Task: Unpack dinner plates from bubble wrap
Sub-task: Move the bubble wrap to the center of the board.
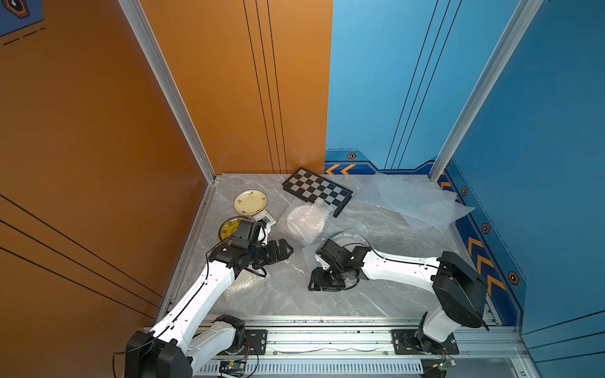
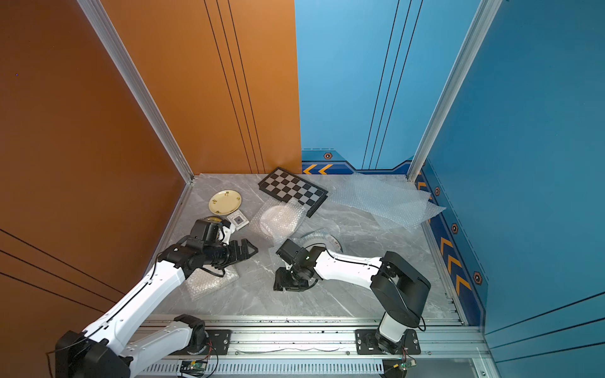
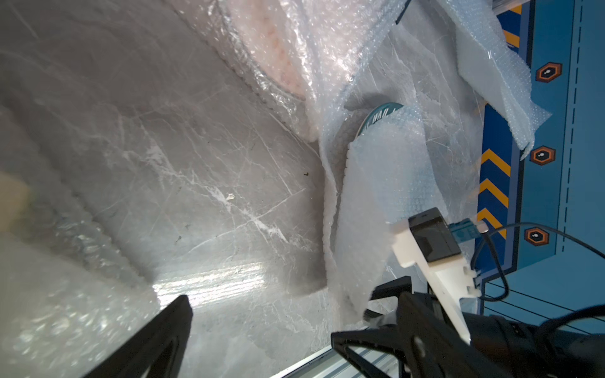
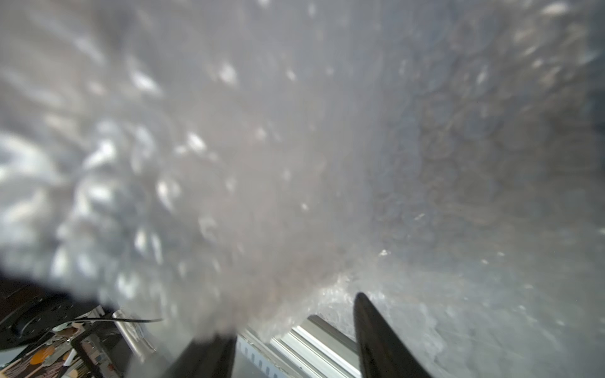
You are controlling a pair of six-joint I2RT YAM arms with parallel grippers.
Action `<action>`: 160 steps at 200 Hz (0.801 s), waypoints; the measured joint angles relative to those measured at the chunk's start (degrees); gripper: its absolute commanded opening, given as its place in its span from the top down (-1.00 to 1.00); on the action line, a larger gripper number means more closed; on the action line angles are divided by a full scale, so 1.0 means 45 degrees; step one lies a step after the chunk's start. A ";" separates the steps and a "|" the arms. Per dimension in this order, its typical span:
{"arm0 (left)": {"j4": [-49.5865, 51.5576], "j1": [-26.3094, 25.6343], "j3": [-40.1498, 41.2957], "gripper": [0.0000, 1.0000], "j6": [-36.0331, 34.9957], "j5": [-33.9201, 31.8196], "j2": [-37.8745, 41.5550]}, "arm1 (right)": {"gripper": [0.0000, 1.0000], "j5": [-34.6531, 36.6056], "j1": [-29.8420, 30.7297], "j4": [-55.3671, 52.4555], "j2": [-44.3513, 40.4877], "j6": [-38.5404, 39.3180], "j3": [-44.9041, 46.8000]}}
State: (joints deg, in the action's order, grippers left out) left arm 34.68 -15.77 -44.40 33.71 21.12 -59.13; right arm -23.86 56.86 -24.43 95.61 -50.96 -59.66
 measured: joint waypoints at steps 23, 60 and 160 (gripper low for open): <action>0.0073 0.0102 0.0029 -0.97 0.0087 -0.0019 0.0034 | -0.45 -0.0359 -0.0102 -0.0160 -0.0058 0.0151 -0.0505; 0.0010 0.0102 0.0029 -0.97 0.0117 0.0141 -0.0209 | -0.45 -0.0597 -0.1341 -0.0491 -0.1583 0.0219 -0.0733; -0.1953 -0.0010 0.0831 -0.76 0.1122 0.1379 -0.1885 | -0.45 0.0913 -0.4925 -0.1729 -0.3351 0.0214 -0.0704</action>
State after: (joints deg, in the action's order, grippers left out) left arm 25.89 -15.81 -40.66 38.76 27.33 -67.61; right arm -19.75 34.70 -32.21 80.53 -50.00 -62.83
